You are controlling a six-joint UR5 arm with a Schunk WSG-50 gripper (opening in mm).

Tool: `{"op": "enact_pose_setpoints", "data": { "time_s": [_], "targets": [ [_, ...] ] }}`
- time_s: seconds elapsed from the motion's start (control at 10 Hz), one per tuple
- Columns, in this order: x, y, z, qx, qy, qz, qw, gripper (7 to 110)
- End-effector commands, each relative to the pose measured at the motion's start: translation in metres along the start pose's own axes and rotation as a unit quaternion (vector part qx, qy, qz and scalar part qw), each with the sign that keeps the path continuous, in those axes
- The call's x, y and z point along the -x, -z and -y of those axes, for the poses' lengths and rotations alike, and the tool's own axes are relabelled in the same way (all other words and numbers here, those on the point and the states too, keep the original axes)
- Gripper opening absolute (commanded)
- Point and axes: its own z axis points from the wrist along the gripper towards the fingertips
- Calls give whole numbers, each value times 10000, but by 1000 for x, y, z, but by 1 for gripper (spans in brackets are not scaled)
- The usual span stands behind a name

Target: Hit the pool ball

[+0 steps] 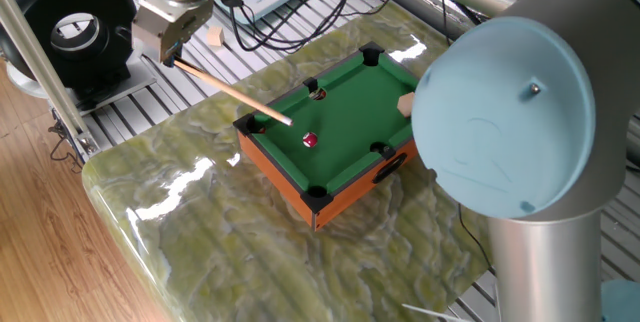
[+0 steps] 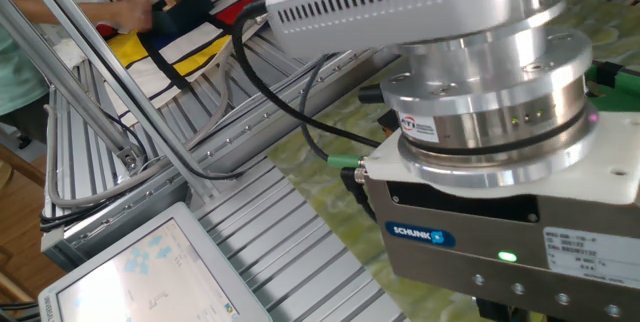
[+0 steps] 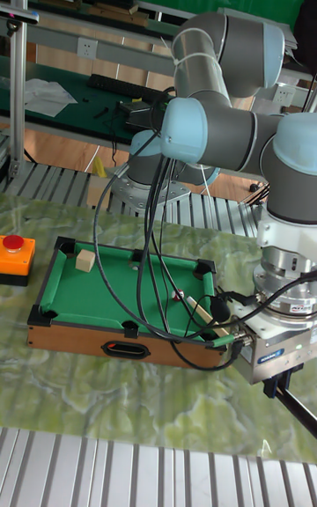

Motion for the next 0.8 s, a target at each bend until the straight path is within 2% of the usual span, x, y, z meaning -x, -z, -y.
{"op": "enact_pose_setpoints", "data": {
  "time_s": [0.0,0.4,0.7],
  "targets": [
    [-1,1,1,-17,120,-63,9999,7],
    [-9,2,2,-37,266,-233,9994,7],
    [3,5,-4,115,228,-54,9997,7]
  ]
}}
